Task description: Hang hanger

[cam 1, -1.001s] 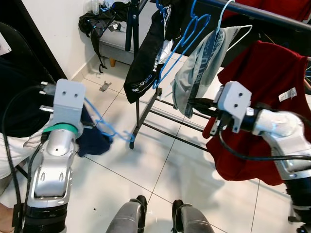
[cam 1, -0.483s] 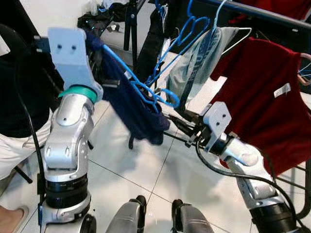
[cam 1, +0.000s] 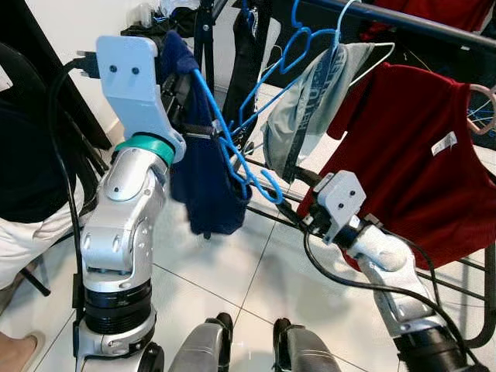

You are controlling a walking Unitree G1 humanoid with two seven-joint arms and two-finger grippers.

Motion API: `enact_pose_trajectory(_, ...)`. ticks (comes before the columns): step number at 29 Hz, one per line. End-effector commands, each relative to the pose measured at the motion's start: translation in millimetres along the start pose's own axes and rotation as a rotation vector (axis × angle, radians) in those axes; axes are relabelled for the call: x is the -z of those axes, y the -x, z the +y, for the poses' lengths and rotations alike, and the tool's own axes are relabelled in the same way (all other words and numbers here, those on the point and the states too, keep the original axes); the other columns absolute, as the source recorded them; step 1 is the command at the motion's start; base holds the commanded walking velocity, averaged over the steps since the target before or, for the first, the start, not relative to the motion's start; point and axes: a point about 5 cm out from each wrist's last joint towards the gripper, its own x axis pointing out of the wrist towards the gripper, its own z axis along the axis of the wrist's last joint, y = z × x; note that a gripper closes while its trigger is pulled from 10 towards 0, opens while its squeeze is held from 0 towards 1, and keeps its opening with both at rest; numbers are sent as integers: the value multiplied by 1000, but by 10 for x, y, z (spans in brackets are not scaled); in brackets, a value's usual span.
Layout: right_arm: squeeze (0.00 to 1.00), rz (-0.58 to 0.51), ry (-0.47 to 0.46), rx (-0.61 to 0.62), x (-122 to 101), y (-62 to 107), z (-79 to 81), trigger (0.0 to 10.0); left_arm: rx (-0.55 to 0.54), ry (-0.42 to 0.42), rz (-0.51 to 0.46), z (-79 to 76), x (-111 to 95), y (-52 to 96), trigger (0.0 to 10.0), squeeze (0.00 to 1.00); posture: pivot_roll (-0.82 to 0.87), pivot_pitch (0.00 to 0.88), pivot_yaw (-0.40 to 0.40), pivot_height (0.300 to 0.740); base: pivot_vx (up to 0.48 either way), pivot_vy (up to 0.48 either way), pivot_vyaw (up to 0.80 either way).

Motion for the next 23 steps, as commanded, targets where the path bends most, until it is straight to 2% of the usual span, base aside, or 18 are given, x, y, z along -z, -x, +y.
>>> enact_pose_trajectory(1,0,-12,11,8,15,-55,65,10000,33,15,-47,-54,-113,31,10000,0,-45,141,86,740,0,0,0)
enact_pose_trajectory(2,0,-30,6,9,6,-133,130,10000,44,23,-49,-70,-126,32,10000,0,-42,140,87,740,0,0,0)
enact_pose_trajectory(4,0,-39,2,5,3,-178,176,10000,49,28,-51,-78,-134,31,10000,0,-42,140,87,740,0,0,0)
enact_pose_trajectory(5,0,-55,-42,-36,-2,-238,310,10000,55,34,-55,-92,-152,26,10000,0,-38,139,86,740,0,0,0)
enact_pose_trajectory(8,0,-64,-67,-94,-13,-252,420,10000,57,35,-58,-95,-163,23,10000,0,-38,139,86,740,0,0,0)
enact_pose_trajectory(9,0,-57,-98,-161,-6,-241,533,10000,60,40,-59,-99,-172,23,10000,0,-37,140,86,740,0,0,0)
enact_pose_trajectory(14,0,-44,-112,-184,20,-213,600,10000,62,47,-61,-108,-178,24,10000,0,-38,142,80,740,0,0,0)
enact_pose_trajectory(22,0,-28,-102,-154,60,-231,585,10000,71,61,-61,-141,-191,24,10000,0,-42,144,79,740,0,0,0)
enact_pose_trajectory(23,0,-51,-70,-209,-4,-275,614,10000,77,63,-65,-147,-208,17,10000,0,-38,141,82,740,0,0,0)
